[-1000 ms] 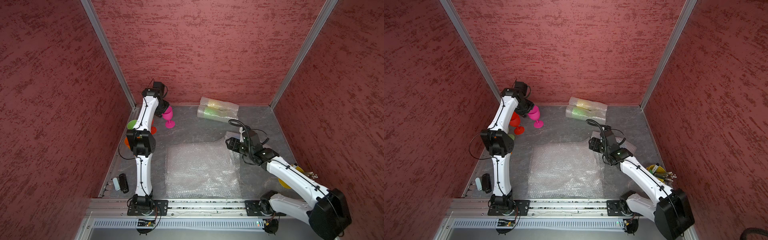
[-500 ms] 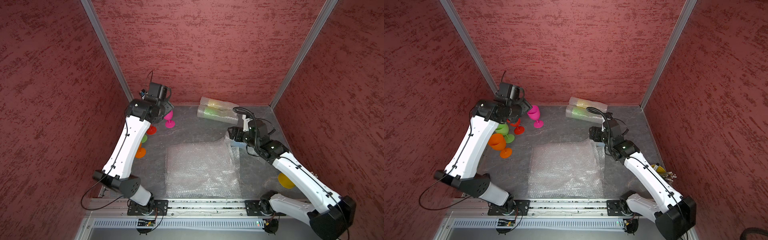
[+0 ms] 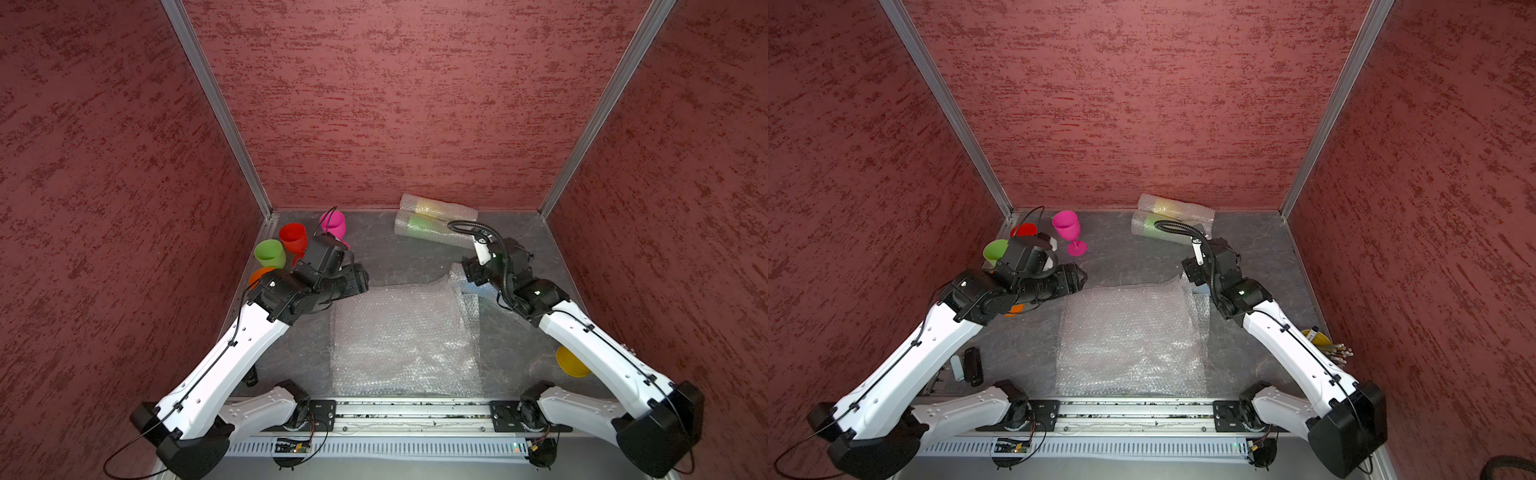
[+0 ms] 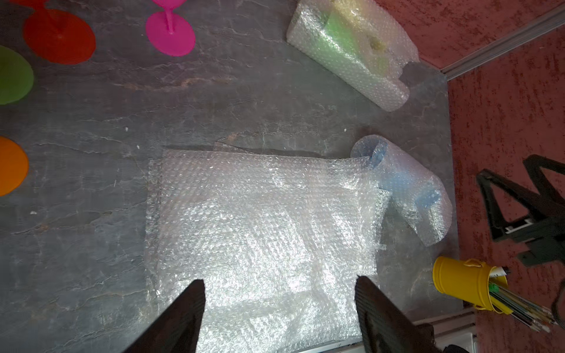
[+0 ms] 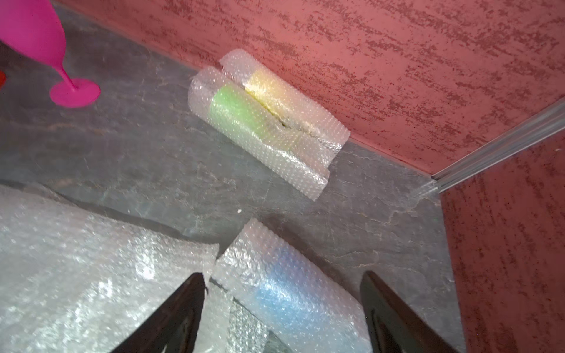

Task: Unpack wine glasses from bubble wrap
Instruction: Pick up the bubble wrap from the center of the board.

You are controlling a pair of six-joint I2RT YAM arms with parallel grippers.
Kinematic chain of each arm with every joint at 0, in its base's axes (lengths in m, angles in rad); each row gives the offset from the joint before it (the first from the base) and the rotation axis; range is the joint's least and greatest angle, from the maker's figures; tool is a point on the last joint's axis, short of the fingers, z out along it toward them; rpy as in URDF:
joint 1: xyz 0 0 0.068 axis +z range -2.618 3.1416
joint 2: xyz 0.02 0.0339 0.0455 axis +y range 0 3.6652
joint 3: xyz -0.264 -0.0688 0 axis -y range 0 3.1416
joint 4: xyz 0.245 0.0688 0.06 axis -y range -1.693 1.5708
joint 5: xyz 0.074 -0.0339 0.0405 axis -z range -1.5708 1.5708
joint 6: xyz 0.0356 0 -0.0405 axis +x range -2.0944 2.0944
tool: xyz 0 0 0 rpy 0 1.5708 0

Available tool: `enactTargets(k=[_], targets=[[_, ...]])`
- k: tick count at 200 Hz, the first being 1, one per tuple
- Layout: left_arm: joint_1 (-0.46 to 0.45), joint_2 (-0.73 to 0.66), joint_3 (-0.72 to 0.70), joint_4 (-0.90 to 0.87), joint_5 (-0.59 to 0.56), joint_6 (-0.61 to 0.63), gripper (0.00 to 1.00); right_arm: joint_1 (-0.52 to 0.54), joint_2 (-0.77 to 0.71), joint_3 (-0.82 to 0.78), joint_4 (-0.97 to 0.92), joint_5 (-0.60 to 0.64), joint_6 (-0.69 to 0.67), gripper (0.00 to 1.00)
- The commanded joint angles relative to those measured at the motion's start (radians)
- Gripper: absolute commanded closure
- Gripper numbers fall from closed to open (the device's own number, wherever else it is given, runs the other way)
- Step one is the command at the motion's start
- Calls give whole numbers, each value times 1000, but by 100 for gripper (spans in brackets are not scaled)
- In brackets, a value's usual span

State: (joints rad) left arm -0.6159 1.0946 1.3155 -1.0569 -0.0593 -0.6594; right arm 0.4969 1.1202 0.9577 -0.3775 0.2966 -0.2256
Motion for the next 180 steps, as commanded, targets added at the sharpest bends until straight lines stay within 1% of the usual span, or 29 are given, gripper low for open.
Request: enactTargets(k=[1, 22, 43, 61, 78, 100, 103, 108, 122, 138, 154, 164, 180], targets=[[-40, 3, -31, 86, 36, 36, 21, 12, -56, -19, 78, 22, -158, 19], [-35, 46, -33, 149, 66, 63, 20, 17, -75, -38, 55, -5, -158, 20], [6, 127, 42, 176, 106, 94, 20, 17, -82, -91, 91, 24, -220, 19], [52, 175, 98, 196, 174, 114, 20, 17, -37, -94, 85, 32, -282, 18], [98, 184, 100, 212, 255, 135, 20, 17, 34, -67, 47, 37, -316, 18], [156, 142, 2, 269, 374, 177, 20, 12, 109, -63, 37, 69, -359, 16], [158, 134, -16, 282, 380, 186, 20, 12, 119, -64, 34, 66, -359, 15], [161, 123, -45, 293, 382, 199, 19, 12, 131, -65, 27, 61, -396, 15], [159, 94, -122, 334, 374, 209, 19, 10, 158, -71, 22, 58, -415, 14], [151, 65, -212, 412, 402, 164, 19, 3, 171, -109, 43, 75, -458, 10], [144, 39, -291, 493, 459, 120, 19, -14, 185, -140, 69, 79, -482, 6], [136, 29, -318, 512, 450, 116, 19, -35, 215, -129, 65, 78, -474, 6], [114, 3, -346, 517, 385, 117, 19, -68, 278, -98, 52, 82, -450, 6]])
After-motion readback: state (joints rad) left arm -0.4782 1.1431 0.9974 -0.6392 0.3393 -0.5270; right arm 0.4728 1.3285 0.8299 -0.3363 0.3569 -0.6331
